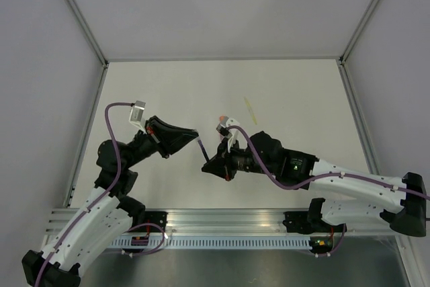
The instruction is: Insert the pens into the pen caps
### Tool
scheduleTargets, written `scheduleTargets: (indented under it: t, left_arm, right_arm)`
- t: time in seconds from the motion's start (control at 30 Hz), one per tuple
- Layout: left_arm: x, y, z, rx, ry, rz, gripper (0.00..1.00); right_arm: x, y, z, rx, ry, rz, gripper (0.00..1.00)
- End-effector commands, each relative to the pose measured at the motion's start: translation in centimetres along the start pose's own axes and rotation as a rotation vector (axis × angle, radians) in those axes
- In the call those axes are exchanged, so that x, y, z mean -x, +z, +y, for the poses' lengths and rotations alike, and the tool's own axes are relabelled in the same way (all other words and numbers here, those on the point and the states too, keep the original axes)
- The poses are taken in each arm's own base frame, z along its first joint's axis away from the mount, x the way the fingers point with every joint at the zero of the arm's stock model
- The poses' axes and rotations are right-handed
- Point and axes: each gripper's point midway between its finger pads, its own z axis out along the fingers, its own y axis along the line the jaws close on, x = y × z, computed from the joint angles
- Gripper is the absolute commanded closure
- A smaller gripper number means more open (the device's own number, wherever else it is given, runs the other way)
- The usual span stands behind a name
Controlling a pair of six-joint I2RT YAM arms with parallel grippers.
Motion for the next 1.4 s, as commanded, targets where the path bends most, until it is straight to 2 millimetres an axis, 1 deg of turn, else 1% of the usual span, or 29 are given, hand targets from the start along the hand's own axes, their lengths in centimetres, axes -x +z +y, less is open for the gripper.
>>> scheduleTargets:
  t: [0.0, 0.07, 0.2, 0.4, 0.43, 0.5, 0.53, 0.6, 0.63, 0.7, 0.73, 0.8, 0.83, 0.9, 1.03, 1.1, 1.13, 1.17, 1.2, 1.23, 1.3, 1.33, 1.37]
  left_arm:
    - [-4.4, -1.0, 0.7, -0.012, -0.104, 0.162, 0.98]
    - [-4.4, -1.0, 0.8, -0.013, -0.101, 0.157, 0.98]
    - [-4.5, -1.0, 0.7, -0.018, -0.114, 0.160, 0.98]
    - [-5.8, -1.5, 1.2, -0.008, -0.136, 0.204, 0.98]
    - [-5.8, -1.5, 1.2, -0.005, -0.133, 0.205, 0.98]
    - [-6.3, -1.6, 1.4, -0.007, -0.134, 0.218, 0.98]
    - [-6.4, -1.7, 1.6, -0.001, -0.139, 0.221, 0.98]
    - [-6.9, -1.7, 2.1, 0.013, -0.144, 0.232, 0.98]
    - [-7.2, -1.8, 2.6, 0.034, -0.145, 0.241, 0.98]
    - [-7.8, -1.8, 3.6, 0.067, -0.158, 0.259, 0.98]
    - [-8.1, -1.8, 4.2, 0.089, -0.160, 0.269, 0.98]
    - [-8.7, -1.8, 5.1, 0.117, -0.174, 0.282, 0.98]
    - [-8.9, -1.9, 5.5, 0.130, -0.180, 0.284, 0.98]
    - [-9.5, -1.9, 6.4, 0.161, -0.196, 0.289, 0.98]
    - [-10.2, -2.1, 7.5, 0.191, -0.200, 0.299, 0.98]
    - [-10.0, -2.0, 7.2, 0.174, -0.191, 0.293, 0.98]
    - [-9.7, -1.9, 6.7, 0.155, -0.183, 0.293, 0.98]
    - [-8.9, -1.6, 6.0, 0.135, -0.167, 0.280, 0.98]
    - [-8.4, -1.5, 5.6, 0.130, -0.162, 0.272, 0.98]
    - [-7.0, -1.1, 4.9, 0.124, -0.133, 0.241, 0.98]
    - [-6.0, -0.7, 4.7, 0.146, -0.113, 0.230, 0.98]
    - [-5.2, -0.4, 4.4, 0.158, -0.104, 0.228, 0.98]
    - [-5.0, -0.2, 4.5, 0.164, -0.108, 0.235, 0.98]
  right_arm:
    - [9.8, -0.3, 1.0, -0.043, -0.055, -0.270, 1.00]
    - [10.0, 0.0, 1.1, -0.040, -0.055, -0.260, 1.00]
    - [9.6, 1.1, 0.6, -0.053, -0.076, -0.231, 1.00]
    - [10.9, 0.9, 0.3, -0.085, -0.160, -0.229, 1.00]
    - [11.6, 0.6, 0.5, -0.090, -0.170, -0.230, 1.00]
    - [11.7, 0.9, 0.1, -0.118, -0.198, -0.205, 1.00]
    - [12.6, 0.7, 0.1, -0.132, -0.203, -0.223, 1.00]
    - [13.0, 0.8, -0.7, -0.179, -0.227, -0.220, 1.00]
    - [13.7, 0.6, -0.6, -0.186, -0.236, -0.232, 1.00]
    - [13.9, 0.9, -1.3, -0.222, -0.256, -0.220, 1.00]
    - [14.8, 0.7, -1.4, -0.238, -0.275, -0.231, 1.00]
    - [15.1, 0.9, -2.2, -0.278, -0.285, -0.224, 1.00]
    - [15.6, 0.7, -2.6, -0.294, -0.293, -0.233, 1.00]
    - [16.1, 0.6, -3.2, -0.325, -0.300, -0.240, 1.00]
    - [16.7, 0.5, -4.1, -0.323, -0.315, -0.239, 1.00]
    - [16.3, 0.6, -3.8, -0.291, -0.302, -0.235, 1.00]
    - [14.3, 1.3, -3.9, -0.248, -0.292, -0.190, 1.00]
    - [13.3, 1.3, -3.4, -0.209, -0.280, -0.183, 1.00]
    - [11.0, 1.9, -4.0, -0.190, -0.250, -0.154, 1.00]
    - [10.0, 2.1, -3.8, -0.163, -0.236, -0.140, 1.00]
    - [8.9, 1.8, -3.9, -0.151, -0.209, -0.147, 1.00]
    - [7.0, 2.0, -4.7, -0.159, -0.201, -0.116, 0.98]
    - [6.9, 1.6, -4.6, -0.154, -0.196, -0.125, 0.97]
